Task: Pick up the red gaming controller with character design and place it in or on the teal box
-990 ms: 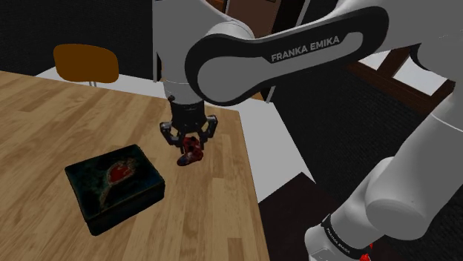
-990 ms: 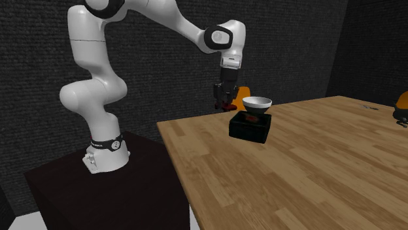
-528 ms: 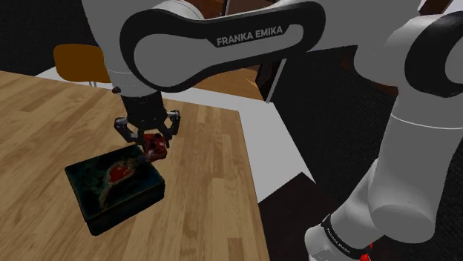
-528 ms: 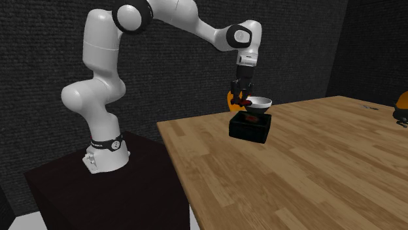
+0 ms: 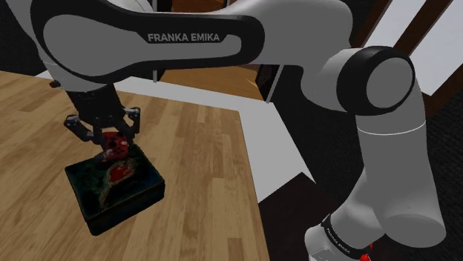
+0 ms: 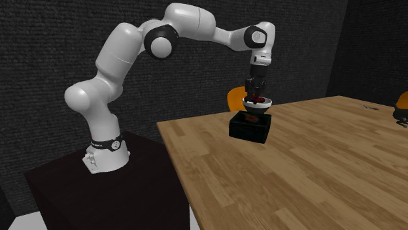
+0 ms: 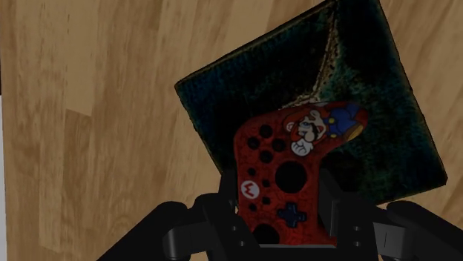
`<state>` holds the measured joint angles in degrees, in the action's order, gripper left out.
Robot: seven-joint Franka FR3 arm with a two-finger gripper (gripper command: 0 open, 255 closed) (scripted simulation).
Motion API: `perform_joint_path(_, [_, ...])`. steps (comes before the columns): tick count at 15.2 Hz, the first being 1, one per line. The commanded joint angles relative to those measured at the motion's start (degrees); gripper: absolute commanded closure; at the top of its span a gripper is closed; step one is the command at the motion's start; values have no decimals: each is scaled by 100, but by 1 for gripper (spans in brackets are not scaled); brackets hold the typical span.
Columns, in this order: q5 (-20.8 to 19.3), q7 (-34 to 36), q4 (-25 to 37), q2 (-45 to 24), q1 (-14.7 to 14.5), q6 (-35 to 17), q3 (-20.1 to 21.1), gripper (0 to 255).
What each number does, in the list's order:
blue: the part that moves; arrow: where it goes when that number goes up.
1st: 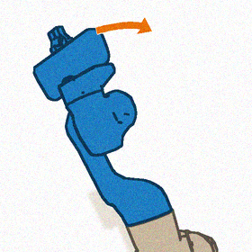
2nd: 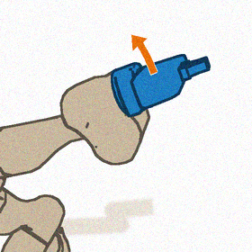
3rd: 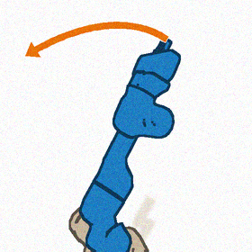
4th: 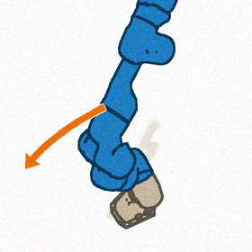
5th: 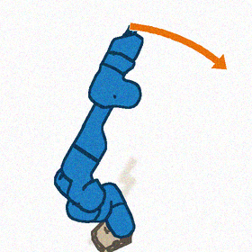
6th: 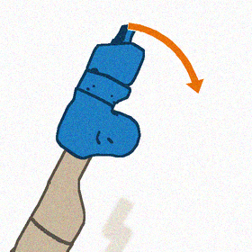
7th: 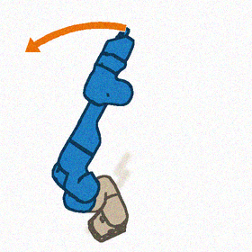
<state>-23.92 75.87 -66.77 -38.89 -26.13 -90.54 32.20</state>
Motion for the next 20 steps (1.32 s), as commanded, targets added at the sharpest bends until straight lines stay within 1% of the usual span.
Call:
perform_joint_path(1, [-34, 25, 26, -92, -35, -59, -22, 255])
perform_joint_path(14, [-151, 199, -685, -284, 76, -901, -89, 255])
perform_joint_path(20, [-151, 199, -685, -284, 76, -901, -89, 255])
